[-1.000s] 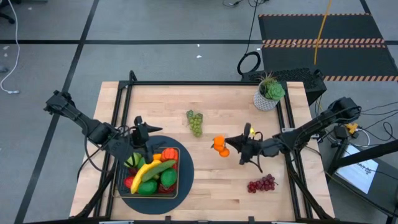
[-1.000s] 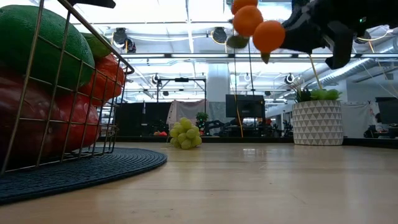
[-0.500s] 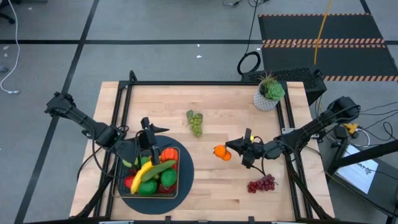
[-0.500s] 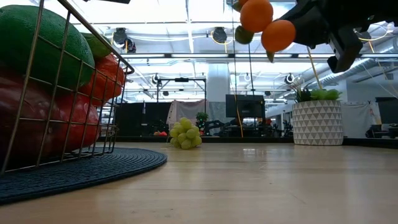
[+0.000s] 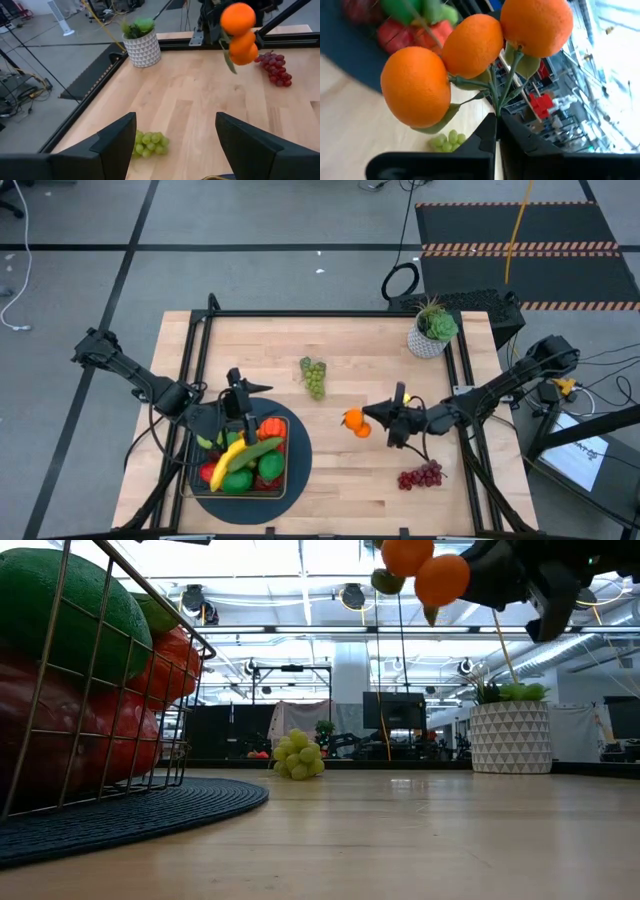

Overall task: Build produce basket
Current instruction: Put the tangerines into the gold wire basket

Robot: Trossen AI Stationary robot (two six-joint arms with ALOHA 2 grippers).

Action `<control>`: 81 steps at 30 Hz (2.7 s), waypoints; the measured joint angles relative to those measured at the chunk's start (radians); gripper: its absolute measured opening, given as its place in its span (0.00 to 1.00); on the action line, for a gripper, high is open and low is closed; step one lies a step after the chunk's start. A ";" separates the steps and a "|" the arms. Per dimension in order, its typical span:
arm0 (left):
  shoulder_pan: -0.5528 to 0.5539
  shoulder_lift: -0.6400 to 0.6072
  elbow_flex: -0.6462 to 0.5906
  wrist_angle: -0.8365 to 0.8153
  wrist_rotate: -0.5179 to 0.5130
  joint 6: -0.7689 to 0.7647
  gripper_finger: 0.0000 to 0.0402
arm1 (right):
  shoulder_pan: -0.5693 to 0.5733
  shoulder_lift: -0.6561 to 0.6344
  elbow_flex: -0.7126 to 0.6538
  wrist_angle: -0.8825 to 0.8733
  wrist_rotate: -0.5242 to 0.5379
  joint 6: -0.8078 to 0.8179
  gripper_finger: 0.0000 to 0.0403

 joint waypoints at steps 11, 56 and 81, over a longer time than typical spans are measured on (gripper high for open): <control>0.000 0.000 0.000 0.038 0.024 0.004 0.68 | -0.024 0.000 0.000 0.116 0.001 0.388 0.01; 0.268 0.467 0.000 0.989 0.521 0.110 0.68 | -0.142 0.335 0.094 0.619 -0.368 1.201 0.01; 0.282 0.489 0.000 1.048 0.565 0.199 0.44 | -0.151 0.361 0.141 0.561 -0.363 1.201 0.01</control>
